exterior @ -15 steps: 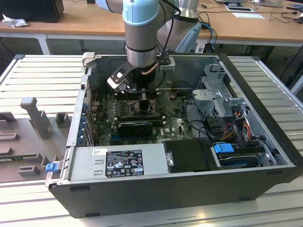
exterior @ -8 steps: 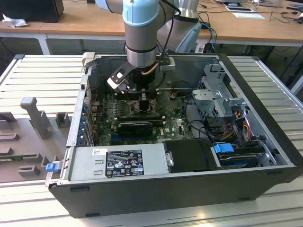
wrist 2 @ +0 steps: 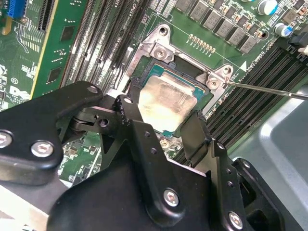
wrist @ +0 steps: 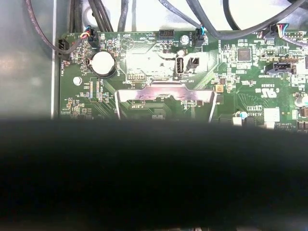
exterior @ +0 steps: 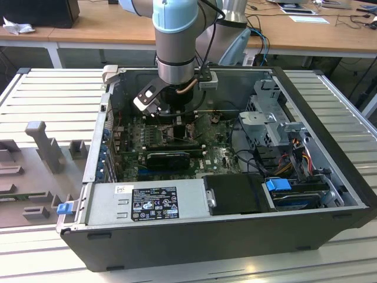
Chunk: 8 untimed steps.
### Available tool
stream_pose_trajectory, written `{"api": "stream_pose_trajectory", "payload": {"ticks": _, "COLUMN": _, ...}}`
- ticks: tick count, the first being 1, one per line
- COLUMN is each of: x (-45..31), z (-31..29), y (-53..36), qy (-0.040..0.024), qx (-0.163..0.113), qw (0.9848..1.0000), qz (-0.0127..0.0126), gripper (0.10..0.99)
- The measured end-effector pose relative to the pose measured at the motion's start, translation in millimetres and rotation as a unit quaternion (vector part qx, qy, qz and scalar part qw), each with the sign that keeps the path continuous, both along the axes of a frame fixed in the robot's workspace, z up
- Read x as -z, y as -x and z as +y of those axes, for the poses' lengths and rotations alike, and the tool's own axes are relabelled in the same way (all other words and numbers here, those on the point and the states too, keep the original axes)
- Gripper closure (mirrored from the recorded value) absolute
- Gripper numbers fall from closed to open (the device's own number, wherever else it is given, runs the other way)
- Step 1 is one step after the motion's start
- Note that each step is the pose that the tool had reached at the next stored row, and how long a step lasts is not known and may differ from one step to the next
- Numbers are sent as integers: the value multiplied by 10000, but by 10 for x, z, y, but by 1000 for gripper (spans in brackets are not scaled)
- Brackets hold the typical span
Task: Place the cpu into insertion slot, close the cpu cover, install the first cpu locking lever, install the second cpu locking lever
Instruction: 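Place the cpu into insertion slot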
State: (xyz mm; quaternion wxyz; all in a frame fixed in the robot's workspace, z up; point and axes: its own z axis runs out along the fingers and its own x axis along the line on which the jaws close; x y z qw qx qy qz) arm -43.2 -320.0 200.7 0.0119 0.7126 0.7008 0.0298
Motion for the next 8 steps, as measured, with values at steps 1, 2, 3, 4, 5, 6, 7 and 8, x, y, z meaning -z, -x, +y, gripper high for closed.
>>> {"api": "stream_pose_trajectory", "payload": {"ticks": 1, "x": 0, "z": 0, "y": 0, "qy": 0, "qx": 0, "qw": 10000, "qz": 0, "gripper": 482}}
{"api": "stream_pose_trajectory", "payload": {"ticks": 2, "x": -5, "z": 0, "y": 0, "qy": 0, "qx": 0, "qw": 10000, "qz": 0, "gripper": 482}}
{"api": "stream_pose_trajectory", "payload": {"ticks": 3, "x": -14, "z": 0, "y": 0, "qy": 0, "qx": 0, "qw": 10000, "qz": 0, "gripper": 482}}
{"api": "stream_pose_trajectory", "payload": {"ticks": 4, "x": -35, "z": 0, "y": 0, "qy": 0, "qx": 0, "qw": 10000, "qz": 0, "gripper": 482}}
{"api": "stream_pose_trajectory", "payload": {"ticks": 5, "x": -54, "z": 0, "y": 0, "qy": 0, "qx": 0, "qw": 10000, "qz": 0, "gripper": 494}}
{"api": "stream_pose_trajectory", "payload": {"ticks": 6, "x": -69, "z": 0, "y": 0, "qy": 0, "qx": 0, "qw": 10000, "qz": 0, "gripper": 494}}
{"api": "stream_pose_trajectory", "payload": {"ticks": 7, "x": -75, "z": 0, "y": 0, "qy": 0, "qx": 0, "qw": 10000, "qz": -1, "gripper": 627}}
{"api": "stream_pose_trajectory", "payload": {"ticks": 8, "x": -81, "z": 0, "y": 0, "qy": 0, "qx": 0, "qw": 10000, "qz": 0, "gripper": 686}}
